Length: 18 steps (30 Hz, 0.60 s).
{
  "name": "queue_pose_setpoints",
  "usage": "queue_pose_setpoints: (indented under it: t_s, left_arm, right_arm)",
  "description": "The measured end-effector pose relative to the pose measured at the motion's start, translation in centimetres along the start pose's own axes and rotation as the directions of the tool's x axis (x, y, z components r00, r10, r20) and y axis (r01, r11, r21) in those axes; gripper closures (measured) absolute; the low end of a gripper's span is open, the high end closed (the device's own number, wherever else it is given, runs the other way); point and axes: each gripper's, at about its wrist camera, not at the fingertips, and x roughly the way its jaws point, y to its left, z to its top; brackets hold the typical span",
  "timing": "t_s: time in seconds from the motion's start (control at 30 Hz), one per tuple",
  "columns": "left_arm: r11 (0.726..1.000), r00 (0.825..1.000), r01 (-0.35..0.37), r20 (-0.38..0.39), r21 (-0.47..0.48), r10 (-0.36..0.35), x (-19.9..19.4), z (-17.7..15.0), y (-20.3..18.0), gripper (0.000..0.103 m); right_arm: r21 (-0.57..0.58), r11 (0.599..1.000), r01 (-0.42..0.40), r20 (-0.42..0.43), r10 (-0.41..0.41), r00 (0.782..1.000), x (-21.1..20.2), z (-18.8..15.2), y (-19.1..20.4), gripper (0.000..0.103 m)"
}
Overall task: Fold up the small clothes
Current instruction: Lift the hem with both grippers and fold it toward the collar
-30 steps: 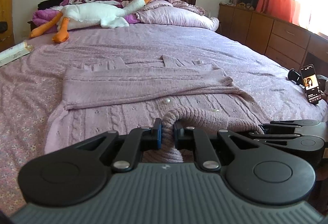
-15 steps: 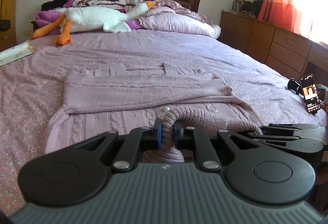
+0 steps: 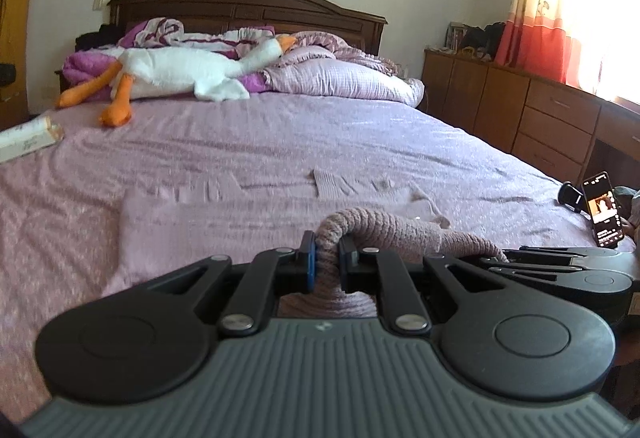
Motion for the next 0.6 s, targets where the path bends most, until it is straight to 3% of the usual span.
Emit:
queue_pose_setpoints:
  t_s: [0.37,0.6]
  left_arm:
    - [0.999,0.997,-0.042,0.071,0.02,0.041,2.7,3.7,1.4,0.09]
    - [0.996,0.994,-0.08,0.079,0.03,0.077,7.2,5.4,2.6,0.09]
  right_arm:
    - [-0.017,0.999,-0.029,0.075,0.031,0.997,3.7,5.7,-0.3,0.093]
    - [-0.041,0.999,-0.013,0.075,0.016,0.997,8.7,8.8,-0.9,0.093]
